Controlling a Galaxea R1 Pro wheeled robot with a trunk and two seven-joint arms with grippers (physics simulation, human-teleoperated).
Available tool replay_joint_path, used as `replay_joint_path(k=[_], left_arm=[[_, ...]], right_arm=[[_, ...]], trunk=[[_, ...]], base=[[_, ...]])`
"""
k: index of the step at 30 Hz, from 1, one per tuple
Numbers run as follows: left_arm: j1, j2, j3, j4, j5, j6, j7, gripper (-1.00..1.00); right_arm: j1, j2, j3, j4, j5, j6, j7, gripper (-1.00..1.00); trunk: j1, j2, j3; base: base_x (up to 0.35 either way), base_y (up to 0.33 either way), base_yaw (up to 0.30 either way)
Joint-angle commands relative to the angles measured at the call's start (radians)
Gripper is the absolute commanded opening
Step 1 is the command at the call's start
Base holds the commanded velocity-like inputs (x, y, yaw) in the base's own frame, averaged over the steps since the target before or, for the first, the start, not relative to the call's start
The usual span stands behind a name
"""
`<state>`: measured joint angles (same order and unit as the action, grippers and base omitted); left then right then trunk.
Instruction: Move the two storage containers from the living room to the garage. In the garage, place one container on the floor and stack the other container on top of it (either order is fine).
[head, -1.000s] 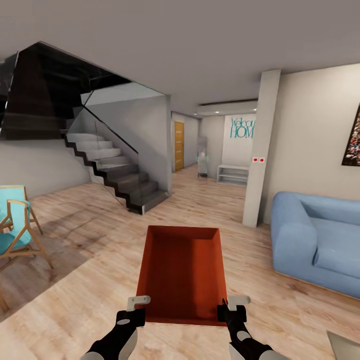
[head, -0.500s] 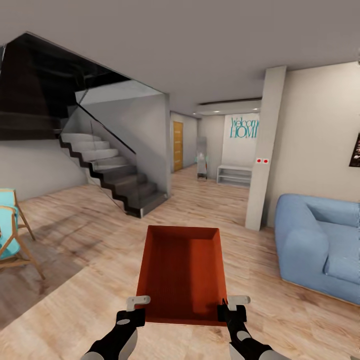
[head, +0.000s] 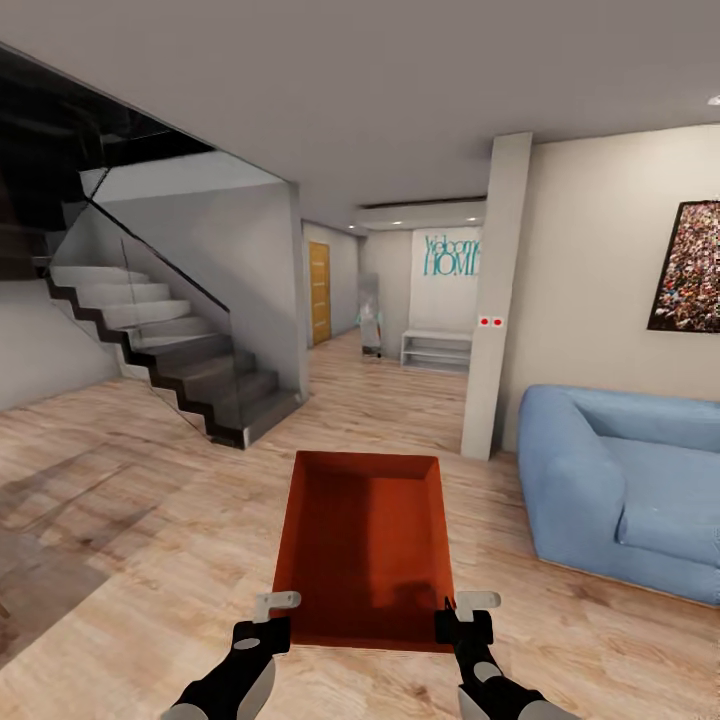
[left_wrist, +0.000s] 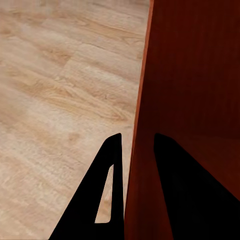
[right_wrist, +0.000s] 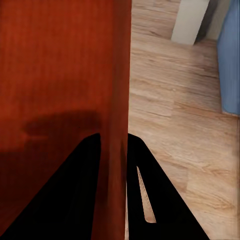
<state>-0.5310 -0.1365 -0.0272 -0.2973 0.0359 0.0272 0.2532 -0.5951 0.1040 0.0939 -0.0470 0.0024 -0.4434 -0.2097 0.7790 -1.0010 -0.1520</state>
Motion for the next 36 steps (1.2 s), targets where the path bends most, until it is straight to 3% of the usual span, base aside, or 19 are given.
replay_joint_path(k=[1, 8, 36], left_arm=[[0.0, 0.0, -0.016, 0.003, 0.025, 0.004, 0.004, -1.0], [0.0, 0.0, -0.016, 0.003, 0.025, 0.004, 0.004, -1.0], [0.0, 0.0, -0.016, 0.003, 0.025, 0.004, 0.004, -1.0]], right_arm=[[-0.002, 0.0, 0.006, -0.042, 0.004, -0.008, -0.007, -1.0], [-0.002, 0.0, 0.006, -0.042, 0.003, -0.008, -0.007, -1.0], [-0.002, 0.0, 0.006, -0.042, 0.005, -0.007, -0.005, -1.0]], trunk=[[0.001, -0.001, -0.002], [0.001, -0.001, -0.002], [0.001, -0.001, -0.002]], base=[[0.321, 0.083, -0.242], [0.321, 0.083, -0.202], [0.321, 0.082, -0.004]])
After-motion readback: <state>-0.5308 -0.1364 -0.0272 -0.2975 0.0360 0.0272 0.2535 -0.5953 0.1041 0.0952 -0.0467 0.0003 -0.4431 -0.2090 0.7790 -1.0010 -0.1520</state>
